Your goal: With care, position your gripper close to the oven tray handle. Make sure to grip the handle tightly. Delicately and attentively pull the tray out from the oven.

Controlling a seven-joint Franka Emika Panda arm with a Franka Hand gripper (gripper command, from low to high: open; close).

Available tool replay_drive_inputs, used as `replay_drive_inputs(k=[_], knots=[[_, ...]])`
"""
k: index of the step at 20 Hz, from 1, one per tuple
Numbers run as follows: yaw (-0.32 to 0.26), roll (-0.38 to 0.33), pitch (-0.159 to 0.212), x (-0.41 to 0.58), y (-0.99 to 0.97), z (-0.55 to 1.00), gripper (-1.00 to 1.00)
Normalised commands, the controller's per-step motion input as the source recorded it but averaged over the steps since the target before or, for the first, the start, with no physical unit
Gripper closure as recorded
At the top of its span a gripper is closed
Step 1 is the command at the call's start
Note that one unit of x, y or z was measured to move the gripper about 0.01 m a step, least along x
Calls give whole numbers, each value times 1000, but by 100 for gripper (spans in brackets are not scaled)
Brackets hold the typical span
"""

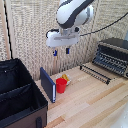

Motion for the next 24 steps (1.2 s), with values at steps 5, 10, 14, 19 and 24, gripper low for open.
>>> replay_drive_inputs(k=[5,10,14,19,24], knots=[[113,-259,0,157,3,11,-100],[131,-313,-19,91,-82,34,-100],[128,-320,-11,87,-80,24,-100],[119,-328,-2,109,-81,12,-100],[112,-335,0,127,-79,3,-100]])
